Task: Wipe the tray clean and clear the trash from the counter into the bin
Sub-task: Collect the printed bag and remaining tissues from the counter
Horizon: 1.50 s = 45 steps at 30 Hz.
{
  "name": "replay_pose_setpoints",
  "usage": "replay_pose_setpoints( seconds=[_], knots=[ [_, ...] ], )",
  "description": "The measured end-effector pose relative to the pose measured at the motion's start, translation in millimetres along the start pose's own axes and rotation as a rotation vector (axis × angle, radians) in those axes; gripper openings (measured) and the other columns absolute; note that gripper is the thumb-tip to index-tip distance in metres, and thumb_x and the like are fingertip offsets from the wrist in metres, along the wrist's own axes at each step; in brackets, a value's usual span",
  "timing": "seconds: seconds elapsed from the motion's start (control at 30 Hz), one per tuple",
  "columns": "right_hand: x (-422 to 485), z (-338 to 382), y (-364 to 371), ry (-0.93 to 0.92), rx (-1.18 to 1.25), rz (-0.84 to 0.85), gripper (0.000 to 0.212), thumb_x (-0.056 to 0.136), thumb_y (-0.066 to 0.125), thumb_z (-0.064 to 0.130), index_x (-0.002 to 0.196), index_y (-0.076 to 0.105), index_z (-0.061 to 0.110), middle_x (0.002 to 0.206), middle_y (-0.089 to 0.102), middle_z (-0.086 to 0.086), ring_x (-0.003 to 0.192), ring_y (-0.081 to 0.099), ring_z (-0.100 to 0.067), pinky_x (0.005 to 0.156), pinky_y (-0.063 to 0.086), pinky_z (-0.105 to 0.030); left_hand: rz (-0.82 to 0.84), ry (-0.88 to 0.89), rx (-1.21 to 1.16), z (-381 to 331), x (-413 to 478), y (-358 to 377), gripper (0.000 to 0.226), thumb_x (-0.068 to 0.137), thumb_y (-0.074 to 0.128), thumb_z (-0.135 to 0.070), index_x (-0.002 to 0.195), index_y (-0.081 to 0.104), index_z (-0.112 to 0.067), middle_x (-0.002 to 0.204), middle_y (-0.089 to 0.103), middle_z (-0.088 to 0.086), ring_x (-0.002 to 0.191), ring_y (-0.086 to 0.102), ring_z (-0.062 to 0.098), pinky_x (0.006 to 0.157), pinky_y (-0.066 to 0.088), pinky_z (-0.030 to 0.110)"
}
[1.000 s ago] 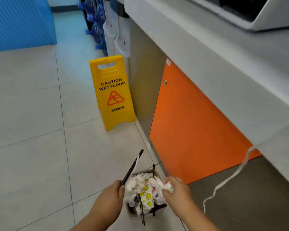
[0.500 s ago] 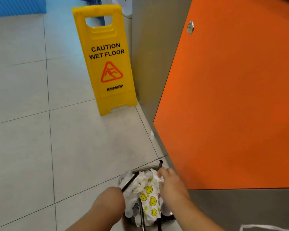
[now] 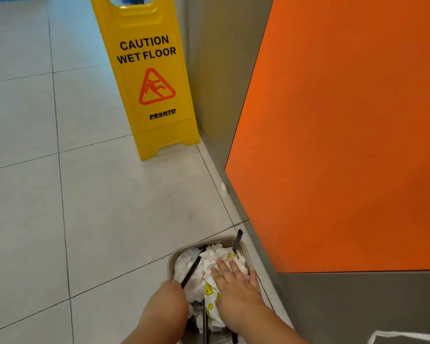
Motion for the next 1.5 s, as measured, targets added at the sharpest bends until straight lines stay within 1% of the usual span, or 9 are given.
replay_pose_setpoints(
  seconds=[0.2, 0.4, 0.5, 0.6, 0.7, 0.9, 1.0, 1.2, 1.5],
  knots=[
    [-21, -8, -19, 0.020, 0.124, -0.112, 0.072, 0.091, 0.045, 0.013, 0.148, 0.008, 0.039, 0.158, -0.004, 0.011, 0.147, -0.009, -0.017, 0.115, -0.008, -0.052, -0.146, 0.090, -0.144, 6, -19, -3, 0.049, 0.095, 0.039, -0.028, 0.141, 0.022, -0.019, 0.117, 0.046, 0.006, 0.105, 0.057, 0.022, 0.075, 0.040, 0.025],
    [-42, -11, -32, 0.026, 0.195, -0.178, 0.065, 0.092, 0.043, 0.016, 0.147, 0.015, 0.038, 0.154, 0.010, 0.014, 0.145, 0.002, -0.012, 0.116, -0.003, -0.051, -0.192, 0.073, -0.202, 17, -32, -15, 0.055, 0.089, 0.042, -0.052, 0.136, 0.028, -0.027, 0.115, 0.053, 0.001, 0.104, 0.057, 0.019, 0.081, 0.047, 0.030],
    [-49, -10, -38, 0.015, 0.235, -0.217, 0.062, 0.093, 0.044, 0.016, 0.146, 0.019, 0.036, 0.153, 0.014, 0.014, 0.144, 0.007, -0.010, 0.117, -0.002, -0.049, -0.145, -0.014, -0.404, 28, -26, -20, 0.056, 0.087, 0.042, -0.058, 0.132, 0.039, -0.025, 0.110, 0.063, 0.003, 0.095, 0.058, 0.020, 0.076, 0.044, 0.029],
    [-51, -10, -36, 0.010, 0.264, -0.226, 0.060, 0.094, 0.043, 0.016, 0.146, 0.021, 0.035, 0.151, 0.015, 0.014, 0.143, 0.009, -0.008, 0.118, 0.000, -0.047, 0.016, -0.102, -0.789, 36, -19, -19, 0.047, 0.089, 0.045, -0.055, 0.120, 0.051, -0.021, 0.102, 0.064, 0.009, 0.086, 0.067, 0.027, 0.066, 0.049, 0.030],
    [-49, -10, -29, 0.005, 0.284, -0.241, 0.058, 0.093, 0.043, 0.017, 0.145, 0.024, 0.035, 0.149, 0.020, 0.014, 0.141, 0.014, -0.008, 0.119, 0.007, -0.044, 0.139, -0.116, -0.998, 38, -18, -16, 0.042, 0.090, 0.046, -0.055, 0.110, 0.053, -0.019, 0.098, 0.066, 0.012, 0.080, 0.070, 0.031, 0.068, 0.051, 0.034],
    [-50, -6, -25, -0.013, 0.295, -0.278, 0.053, 0.095, 0.044, 0.022, 0.143, 0.027, 0.035, 0.146, 0.024, 0.015, 0.138, 0.022, -0.009, 0.116, 0.014, -0.037, 0.186, -0.158, -1.016, 41, -18, -9, 0.052, 0.087, 0.043, -0.064, 0.106, 0.058, -0.018, 0.103, 0.067, 0.006, 0.094, 0.063, 0.027, 0.088, 0.048, 0.044],
    [-50, -5, -28, -0.019, 0.303, -0.289, 0.052, 0.094, 0.044, 0.022, 0.142, 0.029, 0.035, 0.145, 0.026, 0.015, 0.137, 0.023, -0.009, 0.115, 0.014, -0.035, 0.221, -0.184, -1.075, 46, -21, -14, 0.057, 0.082, 0.042, -0.071, 0.107, 0.058, -0.023, 0.107, 0.064, 0.007, 0.094, 0.064, 0.028, 0.084, 0.048, 0.046],
    [-49, -7, -29, -0.018, 0.313, -0.317, 0.050, 0.094, 0.044, 0.020, 0.140, 0.033, 0.035, 0.143, 0.028, 0.015, 0.134, 0.026, -0.009, 0.114, 0.017, -0.033, 0.300, -0.294, -1.367, 76, -11, -12, 0.074, 0.086, 0.028, -0.073, 0.109, 0.063, -0.013, 0.105, 0.067, 0.015, 0.094, 0.064, 0.035, 0.083, 0.047, 0.045],
    [-44, -5, -36, -0.017, 0.296, -0.346, 0.048, 0.094, 0.045, 0.020, 0.139, 0.036, 0.034, 0.144, 0.028, 0.014, 0.135, 0.025, -0.008, 0.114, 0.017, -0.030, 0.271, -0.327, -1.365, 78, -2, 2, 0.065, 0.097, 0.023, -0.056, 0.108, 0.063, -0.006, 0.095, 0.063, 0.018, 0.088, 0.058, 0.033, 0.085, 0.040, 0.046]
  ],
)
Point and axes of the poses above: each hand's wrist, its own x-axis towards the middle knuckle, its own y-axis out of the palm, z = x × y, the point moved 3 cm from there along x, towards the middle knuckle
